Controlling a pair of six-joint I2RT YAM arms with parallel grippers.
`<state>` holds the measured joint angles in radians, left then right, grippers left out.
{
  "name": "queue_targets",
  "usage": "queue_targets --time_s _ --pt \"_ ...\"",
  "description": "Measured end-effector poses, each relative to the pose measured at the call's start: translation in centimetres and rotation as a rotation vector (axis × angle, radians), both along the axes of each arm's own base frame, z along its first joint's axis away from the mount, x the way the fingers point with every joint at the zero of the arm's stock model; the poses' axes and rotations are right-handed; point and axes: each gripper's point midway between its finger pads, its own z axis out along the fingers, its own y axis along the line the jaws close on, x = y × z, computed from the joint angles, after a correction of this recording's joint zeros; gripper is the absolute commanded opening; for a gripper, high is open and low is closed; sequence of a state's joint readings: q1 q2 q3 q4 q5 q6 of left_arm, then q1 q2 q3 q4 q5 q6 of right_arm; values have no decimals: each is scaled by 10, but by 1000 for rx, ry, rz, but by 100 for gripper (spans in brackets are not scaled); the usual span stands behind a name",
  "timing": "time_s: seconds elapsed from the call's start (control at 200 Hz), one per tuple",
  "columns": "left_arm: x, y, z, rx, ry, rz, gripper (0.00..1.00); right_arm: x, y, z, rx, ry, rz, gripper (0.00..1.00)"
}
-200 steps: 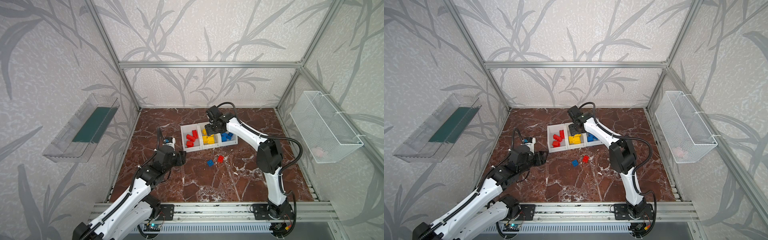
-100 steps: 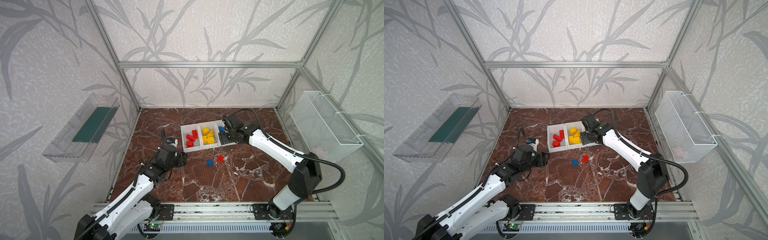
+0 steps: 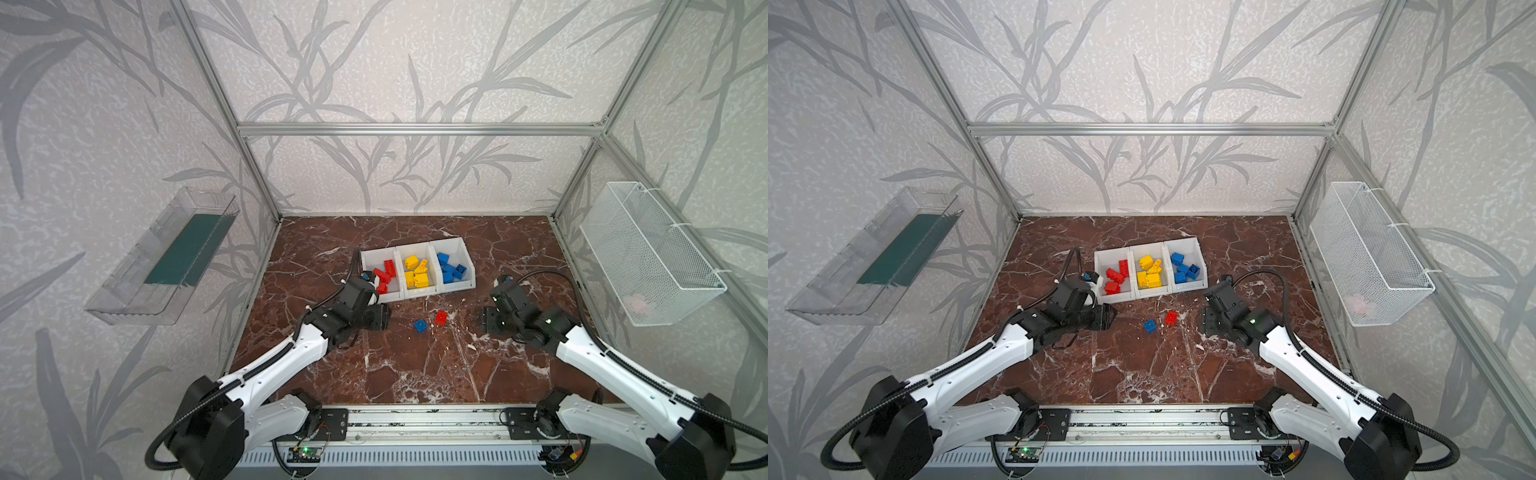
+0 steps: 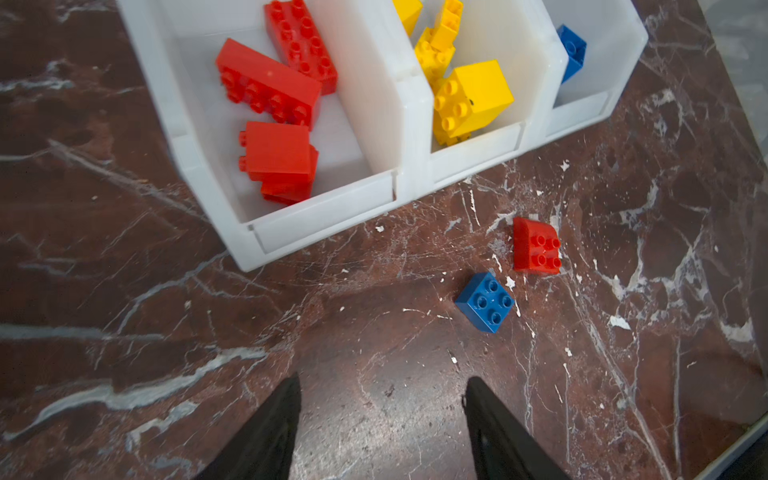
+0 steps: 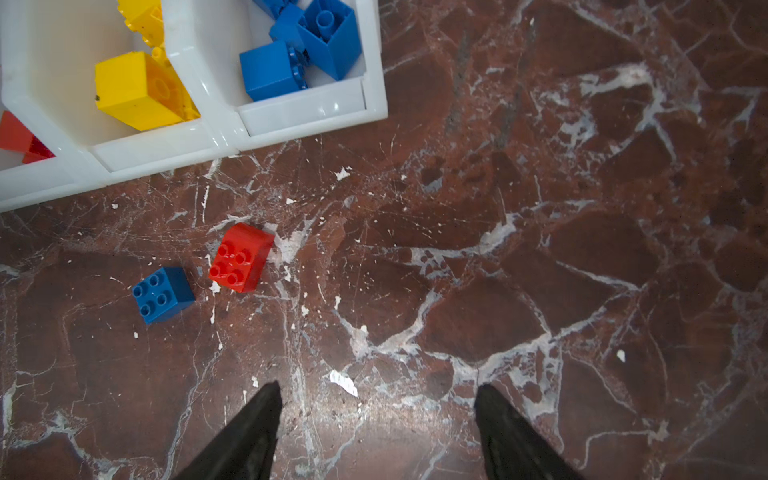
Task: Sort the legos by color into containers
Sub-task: 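Grasp the last blue brick with the left gripper while the right arm withdraws, then carry the blue brick into the end compartment and open the left gripper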
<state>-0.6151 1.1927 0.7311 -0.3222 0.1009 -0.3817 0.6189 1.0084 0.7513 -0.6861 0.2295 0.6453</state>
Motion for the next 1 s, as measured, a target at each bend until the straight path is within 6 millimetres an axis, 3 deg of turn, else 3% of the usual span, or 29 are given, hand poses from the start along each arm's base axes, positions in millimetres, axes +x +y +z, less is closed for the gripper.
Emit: queue_targets --time_s 0.175,0.305,0.545,0.815,1.0 --pt "-2 -54 -13 131 11 -245 65 -11 -8 -8 18 19 -47 74" --pt "-4 -77 -36 244 63 -376 65 -11 -10 -3 32 1 -62 74" --pt "-6 -83 -77 382 156 -494 65 -12 -12 -2 39 -8 -79 74" --pt "1 -91 -87 423 161 -539 62 -15 -15 -7 34 1 -88 74" --pt "1 -94 -94 434 172 -559 47 -15 -15 -10 33 5 -91 73"
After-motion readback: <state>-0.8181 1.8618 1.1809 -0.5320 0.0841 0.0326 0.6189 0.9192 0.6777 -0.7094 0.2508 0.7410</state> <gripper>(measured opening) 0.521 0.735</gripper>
